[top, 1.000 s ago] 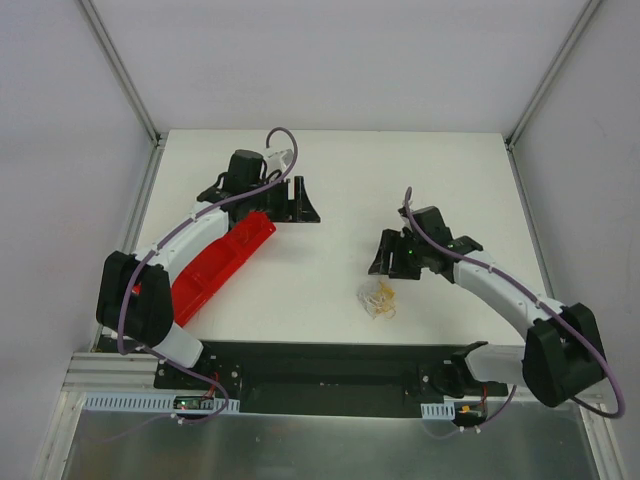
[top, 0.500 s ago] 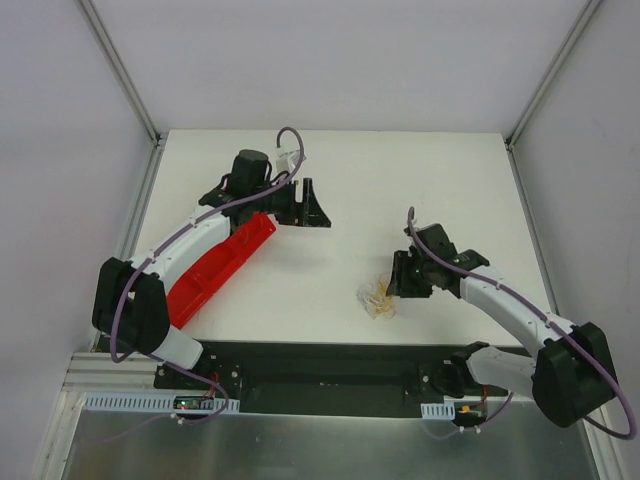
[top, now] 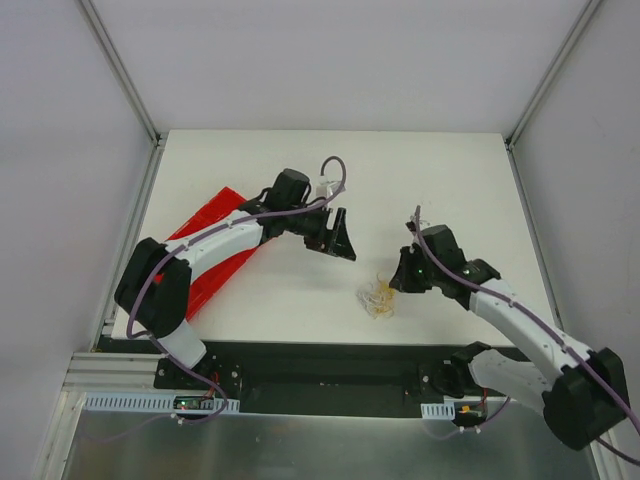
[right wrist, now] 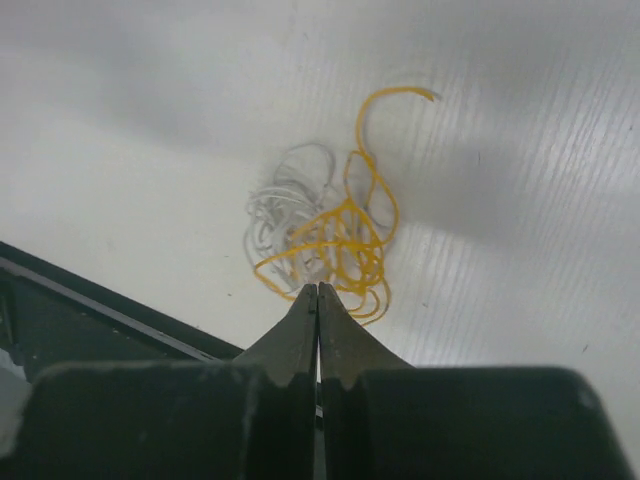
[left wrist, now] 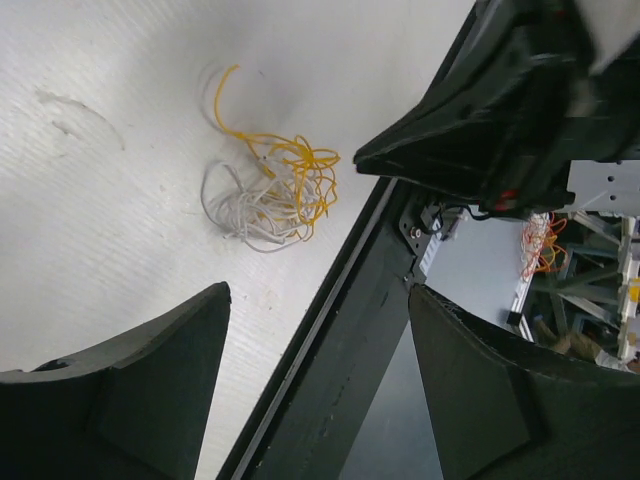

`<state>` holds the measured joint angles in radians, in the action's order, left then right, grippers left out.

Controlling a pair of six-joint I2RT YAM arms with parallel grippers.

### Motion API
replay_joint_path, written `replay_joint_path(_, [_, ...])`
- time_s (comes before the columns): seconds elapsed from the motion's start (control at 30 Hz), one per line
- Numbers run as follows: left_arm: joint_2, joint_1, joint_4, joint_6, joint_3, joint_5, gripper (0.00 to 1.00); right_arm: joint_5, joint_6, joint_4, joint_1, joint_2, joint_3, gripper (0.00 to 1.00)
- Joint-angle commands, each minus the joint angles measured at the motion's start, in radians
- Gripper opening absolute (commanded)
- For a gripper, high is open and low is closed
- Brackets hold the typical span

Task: Untangle the cables

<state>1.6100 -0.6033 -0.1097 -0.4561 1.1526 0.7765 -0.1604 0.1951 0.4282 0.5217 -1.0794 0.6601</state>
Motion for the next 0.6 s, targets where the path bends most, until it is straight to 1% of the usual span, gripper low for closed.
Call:
replay_joint_path(0.0, [0.025, -0.042, 0.027, 0.007, 0.019, 0.066, 0.70, 0.018, 0.017, -0.039, 0.005, 0.211, 0.018, 0.00])
replay_joint_path(0.13, [0.034, -0.084, 0.060, 0.011, 0.016, 0.099, 0.68, 0.033, 0.040, 0.015, 0.006, 0.338, 0.101, 0.00])
replay_joint_path(0.23, [0.024, -0.101, 0.073, 0.023, 0.013, 0.109, 0.68, 0.027, 0.049, 0.043, 0.006, 0.358, 0.151, 0.00])
replay_joint_path(0.27, [0.021, -0.102, 0.074, 0.027, 0.012, 0.104, 0.68, 0.033, 0.052, 0.069, 0.006, 0.349, 0.163, 0.03])
replay_joint_path(0.33, [0.013, -0.102, 0.074, 0.025, 0.007, 0.092, 0.66, 0.050, 0.044, 0.116, 0.006, 0.305, 0.173, 0.21])
replay_joint_path(0.4, [0.008, -0.102, 0.073, 0.023, 0.009, 0.089, 0.64, 0.036, 0.033, 0.150, 0.006, 0.218, 0.170, 0.26])
replay_joint_path(0.43, [0.002, -0.101, 0.074, 0.027, 0.007, 0.084, 0.64, 0.003, 0.032, 0.156, 0.006, 0.195, 0.167, 0.29])
replay_joint_path(0.5, [-0.022, -0.098, 0.065, 0.051, 0.007, 0.060, 0.66, -0.060, 0.020, 0.143, 0.021, 0.126, 0.153, 0.35])
replay_joint_path(0.57, [-0.057, -0.087, 0.024, 0.092, 0.016, 0.014, 0.69, -0.070, -0.038, 0.126, 0.049, 0.084, 0.138, 0.40])
